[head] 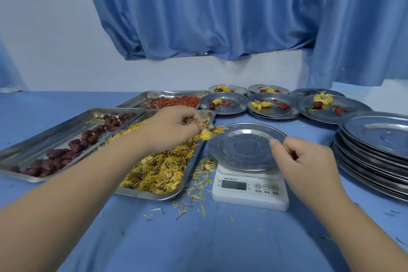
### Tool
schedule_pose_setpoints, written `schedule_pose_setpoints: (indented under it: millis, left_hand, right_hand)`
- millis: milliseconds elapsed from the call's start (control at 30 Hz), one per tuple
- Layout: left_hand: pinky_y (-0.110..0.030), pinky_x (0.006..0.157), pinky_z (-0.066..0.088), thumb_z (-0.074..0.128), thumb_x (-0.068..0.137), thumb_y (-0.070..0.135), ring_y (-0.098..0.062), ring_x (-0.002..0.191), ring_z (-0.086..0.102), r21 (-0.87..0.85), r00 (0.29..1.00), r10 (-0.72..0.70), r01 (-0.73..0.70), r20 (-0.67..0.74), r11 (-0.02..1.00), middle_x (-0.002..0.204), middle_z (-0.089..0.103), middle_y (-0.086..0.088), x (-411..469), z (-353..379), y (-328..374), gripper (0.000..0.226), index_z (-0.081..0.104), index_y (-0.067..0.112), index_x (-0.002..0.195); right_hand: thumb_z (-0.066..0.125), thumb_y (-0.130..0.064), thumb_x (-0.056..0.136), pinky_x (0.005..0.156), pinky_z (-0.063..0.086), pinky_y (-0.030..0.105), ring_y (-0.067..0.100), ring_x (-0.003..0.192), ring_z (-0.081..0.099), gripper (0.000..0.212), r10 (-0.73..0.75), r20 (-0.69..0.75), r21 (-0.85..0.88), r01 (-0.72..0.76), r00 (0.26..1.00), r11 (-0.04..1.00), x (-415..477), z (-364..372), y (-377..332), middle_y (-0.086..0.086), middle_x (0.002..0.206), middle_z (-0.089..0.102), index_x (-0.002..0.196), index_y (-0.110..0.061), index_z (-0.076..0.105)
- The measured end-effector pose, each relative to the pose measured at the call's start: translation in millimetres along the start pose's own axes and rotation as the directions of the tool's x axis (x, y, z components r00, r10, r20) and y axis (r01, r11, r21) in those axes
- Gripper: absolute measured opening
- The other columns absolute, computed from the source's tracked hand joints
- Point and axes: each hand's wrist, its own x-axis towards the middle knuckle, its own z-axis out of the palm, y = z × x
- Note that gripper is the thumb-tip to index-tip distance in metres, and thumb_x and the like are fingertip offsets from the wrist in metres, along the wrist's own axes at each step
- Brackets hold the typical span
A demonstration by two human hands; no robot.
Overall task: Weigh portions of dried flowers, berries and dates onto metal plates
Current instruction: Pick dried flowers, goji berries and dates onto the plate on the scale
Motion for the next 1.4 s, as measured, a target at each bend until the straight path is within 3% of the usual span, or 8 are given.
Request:
schedule_pose_setpoints:
  millis: [167,300,433,567,633,833,1067,1400]
  left_hand:
    - [-0.022,0.071,0.042,0.061,0.091,0.027,-0.003,0.084,0.056,0.03,0.993,0.104,-0.106,0.059,0.994,0.092,0.06,0.012,38.9,49.7,30.1,0.007,0.068,0.024,0.091]
    - [-0.03,0.086,0.042,0.063,0.089,0.039,-0.011,0.096,0.053,0.201,0.964,0.106,-0.157,0.242,0.967,0.101,0.055,0.008,55.4,72.8,32.1,0.016,0.067,0.031,0.103]
    - [-0.035,0.087,0.047,0.051,0.094,0.052,-0.01,0.092,0.058,0.19,0.961,0.093,-0.146,0.262,0.971,0.096,0.062,0.009,57.9,67.4,28.9,0.036,0.07,0.026,0.111]
    - [-0.031,0.097,0.035,0.027,0.091,0.071,-0.006,0.115,0.049,-0.016,0.962,-0.057,0.063,0.266,0.998,0.138,0.055,0.008,52.0,62.2,23.3,0.061,0.063,0.036,0.125]
    - [-0.03,0.097,0.028,0.021,0.092,0.071,-0.002,0.119,0.04,-0.053,0.967,-0.053,0.068,0.249,0.996,0.143,0.049,0.013,50.1,60.9,22.5,0.06,0.062,0.042,0.124]
    - [-0.028,0.099,0.039,0.043,0.098,0.052,0.0,0.115,0.053,-0.156,0.987,-0.02,0.045,0.16,0.987,0.125,0.06,0.02,45.4,52.8,24.1,0.035,0.065,0.036,0.12]
    - [0.001,0.069,0.04,0.06,0.094,0.03,0.015,0.091,0.057,-0.126,0.998,0.019,-0.012,0.06,0.992,0.098,0.067,0.021,22.8,34.0,1.9,0.014,0.069,0.036,0.103]
    - [-0.021,0.074,0.045,0.061,0.094,0.028,0.005,0.086,0.06,0.019,0.98,-0.195,0.196,-0.032,0.981,0.097,0.065,0.021,-25.3,-45.3,-83.2,0.014,0.066,0.039,0.101]
  right_hand:
    - [0.055,-0.031,0.087,0.046,0.023,0.025,0.013,0.046,0.028,0.05,0.065,-0.044,0.024,-0.064,0.997,0.998,4.6,-5.0,7.8,0.012,0.048,0.03,0.054,-0.004,0.03]
    - [0.057,-0.03,0.088,0.046,0.022,0.026,0.012,0.046,0.027,0.051,0.054,-0.031,0.034,-0.053,0.998,0.998,5.2,-4.5,8.5,-0.003,0.045,0.023,0.052,-0.01,0.026]
    - [0.058,-0.027,0.088,0.046,0.022,0.025,0.012,0.046,0.026,0.051,0.016,-0.01,0.051,-0.016,1.0,0.999,5.5,-1.8,7.6,-0.003,0.045,0.024,0.051,-0.013,0.026]
    - [0.059,-0.028,0.086,0.045,0.021,0.025,0.012,0.046,0.025,0.052,0.01,0.018,0.072,-0.011,1.0,0.997,4.2,1.6,6.3,-0.002,0.046,0.024,0.051,-0.019,0.022]
    - [0.06,-0.028,0.087,0.045,0.019,0.024,0.012,0.046,0.025,0.053,0.005,0.029,0.062,-0.006,1.0,0.998,3.4,2.5,6.8,-0.002,0.046,0.024,0.051,-0.02,0.021]
    - [0.059,-0.029,0.087,0.047,0.022,0.03,0.012,0.046,0.025,0.053,0.013,0.061,0.048,-0.016,0.998,0.999,1.8,2.9,6.0,-0.003,0.045,0.024,0.051,-0.019,0.021]
    - [0.059,-0.028,0.088,0.046,0.027,0.033,0.016,0.046,0.027,0.053,-0.114,0.157,-0.034,0.121,0.981,0.992,-8.7,8.9,-11.0,-0.002,0.044,0.023,0.052,-0.021,0.021]
    - [0.043,-0.036,0.088,0.041,0.027,0.028,0.013,0.044,0.03,0.041,-0.402,0.203,-0.116,0.43,0.893,0.896,-9.6,65.4,-78.3,-0.006,0.045,0.025,0.055,-0.022,0.023]
